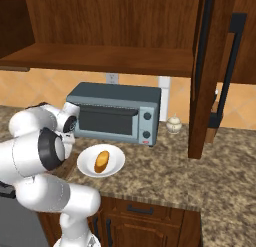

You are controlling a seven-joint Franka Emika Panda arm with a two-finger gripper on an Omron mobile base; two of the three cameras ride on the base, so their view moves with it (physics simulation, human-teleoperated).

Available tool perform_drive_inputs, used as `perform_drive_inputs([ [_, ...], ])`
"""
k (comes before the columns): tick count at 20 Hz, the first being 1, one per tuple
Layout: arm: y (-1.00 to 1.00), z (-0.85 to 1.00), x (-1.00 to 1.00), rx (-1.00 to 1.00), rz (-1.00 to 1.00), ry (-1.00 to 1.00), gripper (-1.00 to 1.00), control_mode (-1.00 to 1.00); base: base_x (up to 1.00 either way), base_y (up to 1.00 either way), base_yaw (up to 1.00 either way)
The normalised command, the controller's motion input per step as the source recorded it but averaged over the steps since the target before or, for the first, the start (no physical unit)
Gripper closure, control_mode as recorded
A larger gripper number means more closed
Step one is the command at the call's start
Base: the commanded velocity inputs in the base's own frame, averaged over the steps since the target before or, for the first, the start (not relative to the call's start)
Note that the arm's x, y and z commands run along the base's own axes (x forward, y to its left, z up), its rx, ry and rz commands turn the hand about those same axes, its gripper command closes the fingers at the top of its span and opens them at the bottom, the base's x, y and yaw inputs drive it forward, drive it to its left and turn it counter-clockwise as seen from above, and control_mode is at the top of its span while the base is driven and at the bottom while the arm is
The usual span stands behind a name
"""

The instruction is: From the different types of pastries on the counter, select a croissant and place it on the cutting board. Then retrieve a jar of jam from the cabinet and place it alongside the croissant on the cutting board.

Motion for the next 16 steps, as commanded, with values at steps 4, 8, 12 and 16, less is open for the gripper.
perform_drive_inputs([
  [4,-0.21,0.57,-0.02,0.06,0.00,0.00,-1.00,-1.00,0.00,0.00,0.00],
  [8,0.05,-0.40,-0.88,-0.01,0.00,-0.11,-1.00,-1.00,0.00,0.00,0.00],
  [12,0.13,-0.63,-1.00,0.00,0.00,-0.29,-1.00,-1.00,0.00,0.00,0.00],
  [16,0.01,-0.47,-1.00,0.00,0.00,-0.31,-1.00,-1.00,0.00,0.00,0.00],
])
